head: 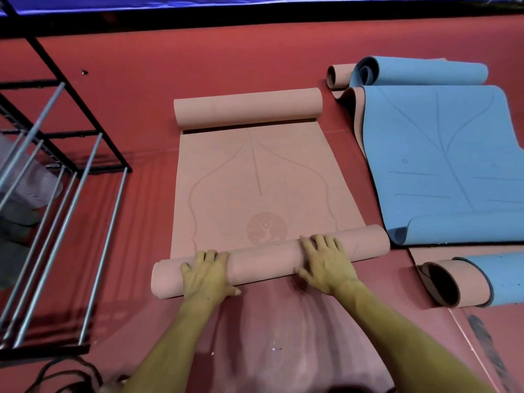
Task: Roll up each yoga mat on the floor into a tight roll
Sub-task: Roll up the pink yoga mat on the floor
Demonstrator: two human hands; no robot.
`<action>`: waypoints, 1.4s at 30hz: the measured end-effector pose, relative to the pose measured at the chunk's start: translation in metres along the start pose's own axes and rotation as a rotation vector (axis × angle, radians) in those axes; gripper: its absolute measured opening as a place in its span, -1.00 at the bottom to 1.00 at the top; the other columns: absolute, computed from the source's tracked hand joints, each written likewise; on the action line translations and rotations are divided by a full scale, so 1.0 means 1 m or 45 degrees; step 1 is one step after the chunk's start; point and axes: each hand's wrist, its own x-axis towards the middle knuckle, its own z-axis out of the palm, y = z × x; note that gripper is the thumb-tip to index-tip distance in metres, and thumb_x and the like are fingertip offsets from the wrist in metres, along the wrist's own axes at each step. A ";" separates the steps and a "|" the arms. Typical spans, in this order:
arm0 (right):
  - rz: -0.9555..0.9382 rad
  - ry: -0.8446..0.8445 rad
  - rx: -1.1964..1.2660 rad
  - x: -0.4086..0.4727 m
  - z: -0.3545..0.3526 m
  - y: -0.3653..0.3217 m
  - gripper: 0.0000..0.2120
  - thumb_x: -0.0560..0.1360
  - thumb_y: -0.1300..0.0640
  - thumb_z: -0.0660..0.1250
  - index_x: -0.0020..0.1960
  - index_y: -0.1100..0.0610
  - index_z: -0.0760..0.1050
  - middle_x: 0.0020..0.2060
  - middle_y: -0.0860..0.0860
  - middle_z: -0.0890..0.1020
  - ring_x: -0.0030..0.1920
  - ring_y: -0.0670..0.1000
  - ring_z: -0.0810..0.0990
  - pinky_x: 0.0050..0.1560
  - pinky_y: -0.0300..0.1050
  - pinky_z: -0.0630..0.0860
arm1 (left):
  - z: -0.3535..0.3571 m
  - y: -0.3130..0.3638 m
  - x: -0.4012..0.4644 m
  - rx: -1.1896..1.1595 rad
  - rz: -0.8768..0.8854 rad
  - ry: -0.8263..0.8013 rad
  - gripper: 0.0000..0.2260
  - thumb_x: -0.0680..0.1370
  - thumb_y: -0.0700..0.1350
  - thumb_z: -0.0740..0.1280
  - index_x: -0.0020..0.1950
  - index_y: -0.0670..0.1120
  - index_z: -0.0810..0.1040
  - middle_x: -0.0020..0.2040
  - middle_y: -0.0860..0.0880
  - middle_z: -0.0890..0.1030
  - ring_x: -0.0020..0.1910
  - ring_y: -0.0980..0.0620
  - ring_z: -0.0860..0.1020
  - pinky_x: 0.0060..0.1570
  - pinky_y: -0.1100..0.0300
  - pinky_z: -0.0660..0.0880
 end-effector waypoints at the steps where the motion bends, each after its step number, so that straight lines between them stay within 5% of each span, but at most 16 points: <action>1: 0.002 -0.019 -0.012 0.002 0.000 0.000 -0.23 0.41 -0.36 0.29 0.43 0.12 0.40 0.21 0.11 0.55 0.19 0.22 0.52 0.27 0.19 0.45 | 0.004 0.001 -0.001 0.050 0.007 0.026 -0.19 0.30 0.40 0.52 0.46 0.18 0.34 0.36 0.12 0.43 0.38 0.00 0.34 0.26 -0.16 0.29; 6: 0.007 -0.054 -0.100 0.005 0.005 -0.003 -0.36 0.40 -0.20 0.43 0.35 0.12 0.45 0.26 0.12 0.52 0.28 0.27 0.46 0.32 0.30 0.38 | 0.025 0.007 -0.004 0.156 -0.031 0.114 -0.13 0.27 0.23 0.61 0.50 0.06 0.37 0.31 0.08 0.50 0.31 -0.05 0.44 0.31 -0.32 0.25; 11: 0.122 -0.119 -0.144 0.006 0.015 0.000 -0.06 0.35 -0.37 0.48 0.59 -0.05 0.21 0.51 0.24 0.29 0.46 0.46 0.20 0.42 0.51 0.10 | 0.036 0.003 0.005 0.092 -0.057 0.119 -0.05 0.21 0.14 0.68 0.53 0.05 0.35 0.39 0.08 0.46 0.42 -0.06 0.38 0.37 -0.43 0.16; 15: 0.031 -0.083 -0.236 0.011 0.015 0.007 -0.20 0.47 -0.35 0.38 0.58 -0.05 0.26 0.37 0.21 0.44 0.32 0.37 0.38 0.28 0.46 0.29 | 0.037 0.004 0.014 0.067 -0.059 0.178 -0.24 0.29 0.13 0.63 0.44 0.07 0.45 0.27 0.11 0.55 0.31 -0.04 0.46 0.38 -0.42 0.18; 20: -0.010 -0.160 -0.283 0.019 0.006 0.011 -0.41 0.52 -0.16 0.41 0.46 0.01 0.36 0.10 0.15 0.57 0.04 0.25 0.50 0.01 0.20 0.43 | 0.013 -0.001 0.018 0.104 0.038 0.054 -0.41 0.41 0.25 0.50 0.36 0.13 0.43 0.26 0.11 0.57 0.30 -0.02 0.47 0.31 -0.16 0.31; 28: -0.061 -0.328 -0.227 -0.007 -0.021 0.008 -0.32 0.52 -0.35 0.33 0.40 0.11 0.31 0.24 0.10 0.55 0.22 0.20 0.55 0.08 0.08 0.47 | -0.011 -0.002 -0.001 0.098 0.098 -0.260 -0.42 0.32 0.25 0.55 0.29 0.15 0.53 0.22 0.09 0.64 0.28 -0.05 0.55 0.17 0.00 0.37; 34: 0.059 -0.333 -0.210 -0.013 -0.015 -0.008 -0.61 0.62 0.02 0.29 0.40 0.08 0.33 0.30 0.11 0.50 0.28 0.24 0.48 0.18 0.16 0.40 | -0.002 0.000 -0.010 -0.014 0.041 -0.186 -0.43 0.26 0.22 0.59 0.21 0.17 0.51 0.14 0.10 0.66 0.25 -0.04 0.52 0.13 0.02 0.36; 38: 0.128 -0.276 -0.168 0.001 -0.009 -0.003 -0.66 0.47 -0.04 0.50 0.17 0.05 0.53 0.11 0.13 0.51 0.09 0.23 0.51 0.10 0.19 0.49 | -0.003 -0.011 0.003 -0.175 0.025 -0.117 -0.33 0.14 0.22 0.61 0.21 0.21 0.53 0.10 0.16 0.64 0.19 0.02 0.58 0.11 0.07 0.41; 42: 0.061 -0.332 -0.087 0.024 -0.012 0.006 -0.62 0.59 -0.05 0.32 0.37 0.01 0.44 0.28 0.09 0.42 0.29 0.17 0.41 0.23 0.10 0.47 | -0.001 -0.013 0.008 -0.221 0.027 0.023 -0.26 0.12 0.22 0.66 0.21 0.24 0.42 0.12 0.16 0.42 0.19 0.03 0.42 0.14 0.03 0.36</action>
